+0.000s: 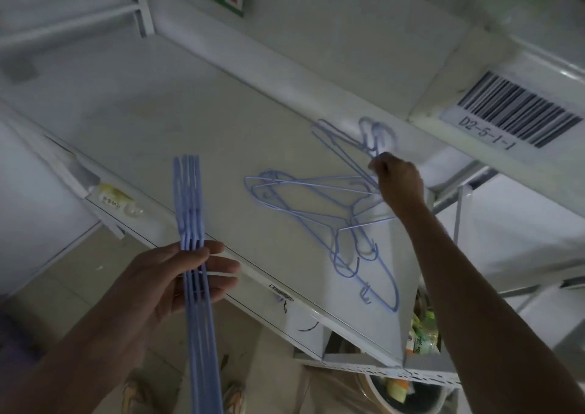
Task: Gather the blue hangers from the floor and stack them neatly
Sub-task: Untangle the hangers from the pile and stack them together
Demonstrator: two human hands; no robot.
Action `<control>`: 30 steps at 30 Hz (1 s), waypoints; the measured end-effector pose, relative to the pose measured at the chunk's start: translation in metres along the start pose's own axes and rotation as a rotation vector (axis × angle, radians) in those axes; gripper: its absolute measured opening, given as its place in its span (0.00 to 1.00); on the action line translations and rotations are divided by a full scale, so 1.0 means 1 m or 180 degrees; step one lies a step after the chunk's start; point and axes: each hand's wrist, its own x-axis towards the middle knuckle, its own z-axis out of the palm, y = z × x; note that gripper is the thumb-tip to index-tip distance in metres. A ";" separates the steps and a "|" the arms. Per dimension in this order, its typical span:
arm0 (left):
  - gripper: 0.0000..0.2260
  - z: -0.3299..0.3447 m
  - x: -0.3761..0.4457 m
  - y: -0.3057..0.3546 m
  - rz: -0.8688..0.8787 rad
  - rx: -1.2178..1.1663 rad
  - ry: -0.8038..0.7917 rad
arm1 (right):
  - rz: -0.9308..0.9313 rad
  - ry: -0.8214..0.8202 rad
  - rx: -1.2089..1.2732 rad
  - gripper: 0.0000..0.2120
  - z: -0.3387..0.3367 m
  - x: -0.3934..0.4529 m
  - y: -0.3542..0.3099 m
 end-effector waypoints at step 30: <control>0.12 -0.166 -0.072 0.143 0.0026 0.0752 0.0016 | -0.1373 -0.0708 0.0179 0.34 -0.071 -0.172 -0.283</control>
